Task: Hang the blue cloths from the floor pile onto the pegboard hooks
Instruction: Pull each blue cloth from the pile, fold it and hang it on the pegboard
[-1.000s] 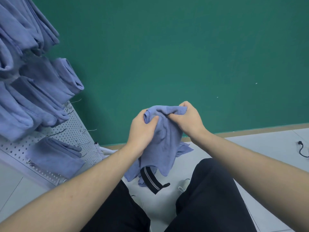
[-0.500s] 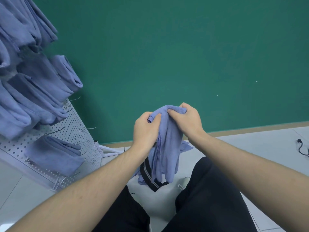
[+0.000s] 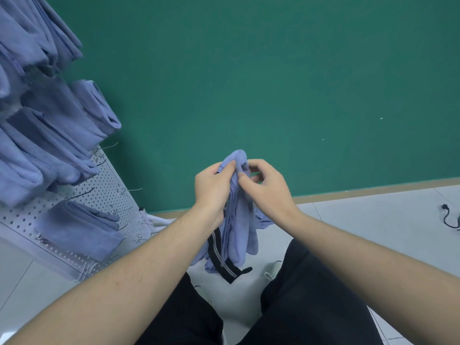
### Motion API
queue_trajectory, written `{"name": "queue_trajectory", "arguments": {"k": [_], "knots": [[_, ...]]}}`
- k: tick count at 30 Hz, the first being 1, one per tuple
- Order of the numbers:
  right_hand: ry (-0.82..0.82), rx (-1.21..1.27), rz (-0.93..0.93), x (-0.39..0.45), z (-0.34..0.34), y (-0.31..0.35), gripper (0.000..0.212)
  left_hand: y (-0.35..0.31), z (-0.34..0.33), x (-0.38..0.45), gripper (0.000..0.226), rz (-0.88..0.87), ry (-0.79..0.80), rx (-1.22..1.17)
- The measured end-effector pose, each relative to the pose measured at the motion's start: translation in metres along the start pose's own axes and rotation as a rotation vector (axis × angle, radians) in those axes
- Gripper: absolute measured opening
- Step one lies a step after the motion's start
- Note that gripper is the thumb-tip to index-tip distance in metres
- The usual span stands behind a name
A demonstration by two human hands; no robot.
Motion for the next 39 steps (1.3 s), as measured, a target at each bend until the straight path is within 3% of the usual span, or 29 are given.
{"name": "queue_trajectory", "arguments": {"k": [3,5,9,13,16,18,20,25,29,33,39], "knots": [[0.055,-0.105,0.094,-0.004,-0.006,0.004,0.036,-0.004,0.004,0.001,0.021,-0.018,-0.022,-0.056],[0.072,-0.046,0.087,-0.004,-0.01,0.004,0.043,-0.007,0.004,0.0,0.022,0.005,0.015,-0.1],[0.108,0.052,0.067,-0.001,-0.01,0.002,0.044,-0.009,0.003,-0.004,0.025,-0.02,0.191,-0.068],[0.203,0.224,0.027,0.002,-0.007,0.002,0.048,-0.009,0.009,0.002,0.019,-0.129,0.171,0.052],[0.017,0.297,0.054,0.003,0.003,-0.005,0.027,-0.013,0.013,0.008,0.018,-0.135,0.173,0.111],[-0.05,0.196,0.055,0.004,0.009,-0.016,0.037,-0.015,0.014,0.01,0.018,-0.115,0.193,0.096],[0.039,0.172,-0.019,0.005,0.009,-0.024,0.05,-0.019,0.014,0.011,0.019,-0.102,0.213,0.052],[0.271,0.231,-0.1,0.002,-0.002,-0.03,0.032,-0.029,0.01,0.01,0.022,-0.061,0.249,-0.083],[0.38,0.197,-0.171,-0.002,-0.014,-0.031,0.024,-0.033,0.014,0.016,0.025,-0.054,0.155,-0.186],[0.357,0.212,-0.207,0.001,-0.013,-0.037,0.029,-0.027,0.033,0.027,0.03,-0.022,0.018,-0.289],[0.343,0.002,-0.204,0.002,-0.021,-0.043,0.027,-0.005,0.05,0.034,0.039,0.111,-0.112,-0.48]]}}
Point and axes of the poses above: each hand's wrist, its own x-axis towards the middle knuckle, its own z-axis out of the back of the hand, y = z × x, the point moved 3 cm from there along x, towards the middle knuckle, and after that the axes turned 5 degrees about y, right-handed, at the moved point
